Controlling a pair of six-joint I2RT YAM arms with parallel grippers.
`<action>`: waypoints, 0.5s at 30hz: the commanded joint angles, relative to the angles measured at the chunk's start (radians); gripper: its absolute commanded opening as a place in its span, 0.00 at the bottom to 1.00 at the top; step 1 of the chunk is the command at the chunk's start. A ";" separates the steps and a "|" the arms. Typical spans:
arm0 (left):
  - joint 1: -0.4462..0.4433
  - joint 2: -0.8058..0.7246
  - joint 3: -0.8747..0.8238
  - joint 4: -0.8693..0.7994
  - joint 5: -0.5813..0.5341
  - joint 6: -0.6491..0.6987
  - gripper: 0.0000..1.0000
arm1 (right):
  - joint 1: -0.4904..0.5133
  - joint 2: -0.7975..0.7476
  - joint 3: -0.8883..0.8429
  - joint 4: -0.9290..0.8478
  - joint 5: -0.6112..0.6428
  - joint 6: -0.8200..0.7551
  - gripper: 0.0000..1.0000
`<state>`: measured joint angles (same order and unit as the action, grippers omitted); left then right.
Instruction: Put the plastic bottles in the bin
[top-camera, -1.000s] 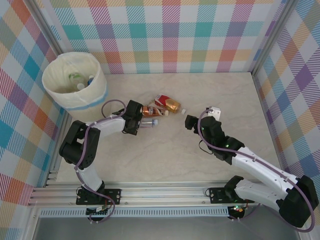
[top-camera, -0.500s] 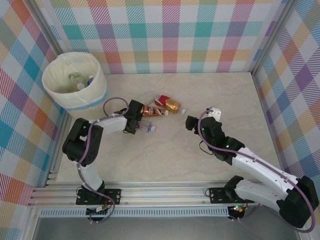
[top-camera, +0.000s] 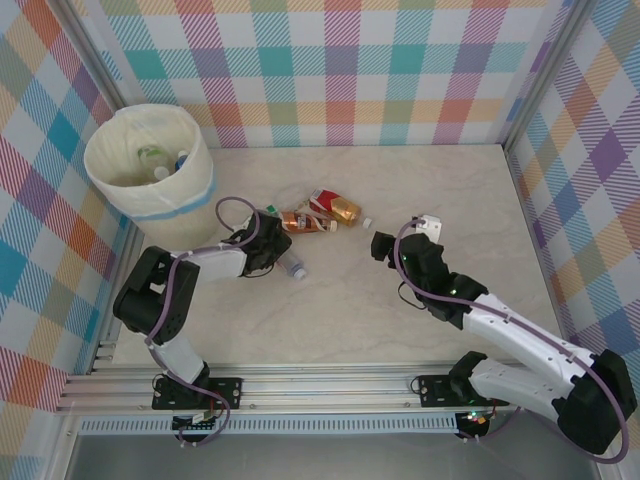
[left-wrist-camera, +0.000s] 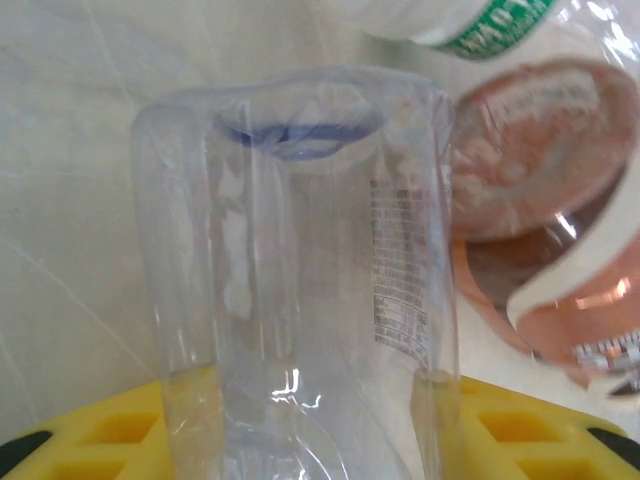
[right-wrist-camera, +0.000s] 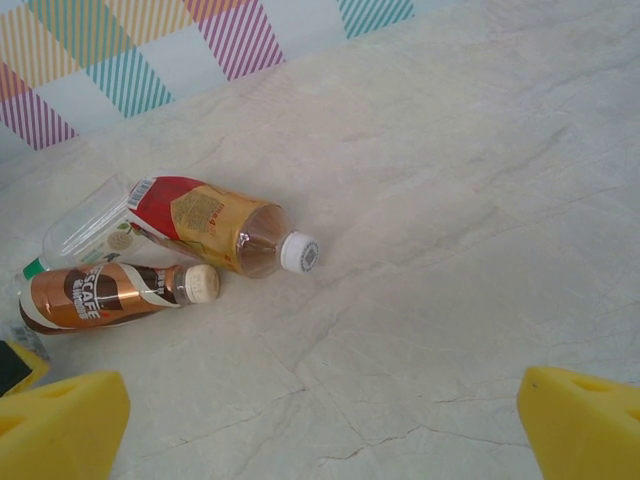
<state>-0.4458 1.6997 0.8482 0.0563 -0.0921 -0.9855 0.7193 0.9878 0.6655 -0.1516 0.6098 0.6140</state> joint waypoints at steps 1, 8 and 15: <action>-0.005 -0.074 -0.039 0.048 0.049 0.140 0.46 | -0.005 0.015 0.012 0.038 0.037 0.011 1.00; -0.005 -0.214 -0.065 0.003 0.074 0.291 0.38 | -0.005 0.022 -0.025 0.123 0.056 0.027 1.00; -0.004 -0.408 -0.054 -0.076 0.075 0.435 0.34 | -0.005 -0.012 -0.072 0.263 -0.005 0.008 1.00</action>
<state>-0.4458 1.3651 0.7879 0.0277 -0.0265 -0.6609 0.7193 1.0046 0.6132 0.0002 0.6334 0.6277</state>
